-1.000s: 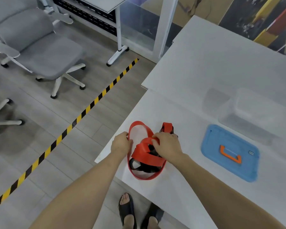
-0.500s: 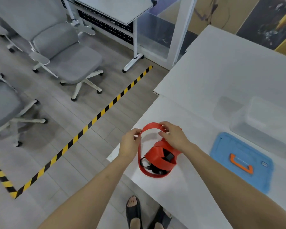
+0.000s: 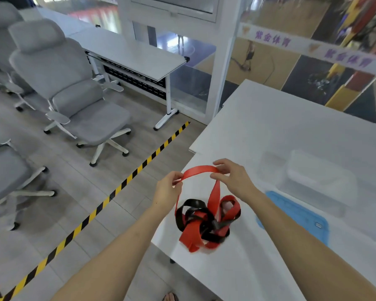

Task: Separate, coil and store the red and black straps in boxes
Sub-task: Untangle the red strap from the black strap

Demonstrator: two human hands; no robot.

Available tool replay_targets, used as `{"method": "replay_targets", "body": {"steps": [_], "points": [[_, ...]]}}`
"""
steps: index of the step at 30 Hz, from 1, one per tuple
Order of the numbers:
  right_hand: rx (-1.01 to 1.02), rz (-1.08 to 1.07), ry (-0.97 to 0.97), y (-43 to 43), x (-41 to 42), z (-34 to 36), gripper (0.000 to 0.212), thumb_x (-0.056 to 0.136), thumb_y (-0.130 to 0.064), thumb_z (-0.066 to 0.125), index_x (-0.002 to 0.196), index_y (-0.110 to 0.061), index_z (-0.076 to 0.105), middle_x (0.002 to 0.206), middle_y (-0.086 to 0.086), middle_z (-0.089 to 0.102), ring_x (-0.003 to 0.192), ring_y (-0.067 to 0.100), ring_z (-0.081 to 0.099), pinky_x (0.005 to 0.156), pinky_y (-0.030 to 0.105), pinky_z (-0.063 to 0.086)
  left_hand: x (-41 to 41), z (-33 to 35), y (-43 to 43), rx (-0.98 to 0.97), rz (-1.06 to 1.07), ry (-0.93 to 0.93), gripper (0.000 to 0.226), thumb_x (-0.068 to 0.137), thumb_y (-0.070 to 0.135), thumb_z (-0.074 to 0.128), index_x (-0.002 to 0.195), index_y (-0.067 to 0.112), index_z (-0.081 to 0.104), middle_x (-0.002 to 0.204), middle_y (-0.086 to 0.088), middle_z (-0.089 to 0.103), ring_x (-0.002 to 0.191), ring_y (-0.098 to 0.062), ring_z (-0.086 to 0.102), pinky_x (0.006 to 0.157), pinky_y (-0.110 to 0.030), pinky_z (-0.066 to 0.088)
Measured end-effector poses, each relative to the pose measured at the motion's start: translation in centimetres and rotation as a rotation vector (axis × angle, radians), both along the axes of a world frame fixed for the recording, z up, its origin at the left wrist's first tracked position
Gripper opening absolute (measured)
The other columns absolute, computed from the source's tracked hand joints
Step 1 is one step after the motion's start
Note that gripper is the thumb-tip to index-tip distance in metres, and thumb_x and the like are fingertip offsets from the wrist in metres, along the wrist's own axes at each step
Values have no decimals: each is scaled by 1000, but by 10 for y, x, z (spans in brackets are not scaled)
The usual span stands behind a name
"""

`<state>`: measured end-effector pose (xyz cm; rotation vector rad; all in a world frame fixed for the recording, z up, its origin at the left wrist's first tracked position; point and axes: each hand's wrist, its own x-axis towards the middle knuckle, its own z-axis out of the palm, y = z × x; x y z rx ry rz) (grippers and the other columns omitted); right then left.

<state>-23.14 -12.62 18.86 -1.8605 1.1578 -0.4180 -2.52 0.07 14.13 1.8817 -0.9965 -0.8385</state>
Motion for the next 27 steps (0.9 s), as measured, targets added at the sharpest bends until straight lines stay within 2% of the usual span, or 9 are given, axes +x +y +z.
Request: {"method": "replay_targets", "body": {"steps": [3, 6, 10, 13, 16, 20, 24, 27], "points": [[-60, -28, -41, -1, -9, 19, 19, 89, -23, 82, 106, -25, 74, 100, -15, 75, 91, -9, 67, 81, 5, 44, -9, 17, -8, -35, -30, -20, 19, 104, 14, 59, 114, 25, 70, 112, 10, 75, 109, -8, 70, 99, -37, 59], [-119, -60, -87, -2, -18, 37, 16, 92, -24, 80, 107, -25, 75, 101, -17, 75, 94, -9, 67, 81, 1, 44, -22, 38, -20, -71, -22, -16, 15, 104, 18, 60, 113, 26, 70, 108, 12, 74, 106, -7, 70, 94, -33, 60], [-175, -122, -173, -5, -27, 62, 19, 94, -26, 79, 112, -25, 74, 105, -14, 74, 98, -5, 68, 87, 9, 47, -37, 66, -41, -156, 0, 2, 16, 104, 20, 62, 118, 24, 70, 115, 9, 74, 111, -10, 69, 100, -37, 59], [-225, -184, -261, -6, -34, 82, 25, 92, -27, 81, 115, -26, 72, 110, -11, 75, 104, 2, 69, 90, 16, 52, -48, 82, -51, -179, -12, 8, 17, 103, 25, 64, 119, 27, 69, 115, 10, 74, 111, -14, 70, 98, -41, 61], [-216, -193, -287, -3, -44, 92, 27, 91, -29, 82, 115, -30, 70, 109, -11, 75, 103, 3, 70, 91, 19, 55, -60, 89, -52, -193, -35, 50, 19, 103, 19, 63, 119, 28, 69, 116, 9, 75, 110, -16, 71, 94, -43, 63], [-194, -227, -308, 4, -57, 85, 20, 91, -29, 82, 109, -31, 73, 106, -17, 76, 100, -2, 70, 95, 23, 57, -78, 91, -44, -135, -80, 38, 33, 104, 10, 60, 133, 25, 65, 122, 5, 72, 103, -7, 68, 93, -26, 60], [-147, -229, -345, 9, -66, 81, 19, 91, -28, 83, 106, -31, 73, 105, -15, 78, 102, 3, 73, 97, 30, 60, -92, 87, -36, -112, -157, 53, 36, 103, 11, 62, 134, 28, 65, 125, 5, 72, 115, -16, 69, 103, -37, 58], [-97, -234, -386, 14, -71, 77, 18, 89, -26, 84, 104, -29, 75, 102, -11, 80, 100, 7, 75, 98, 38, 62, -98, 83, -33, -154, -177, 57, 26, 102, 21, 66, 125, 33, 69, 121, 16, 73, 112, -8, 69, 100, -40, 60]]}}
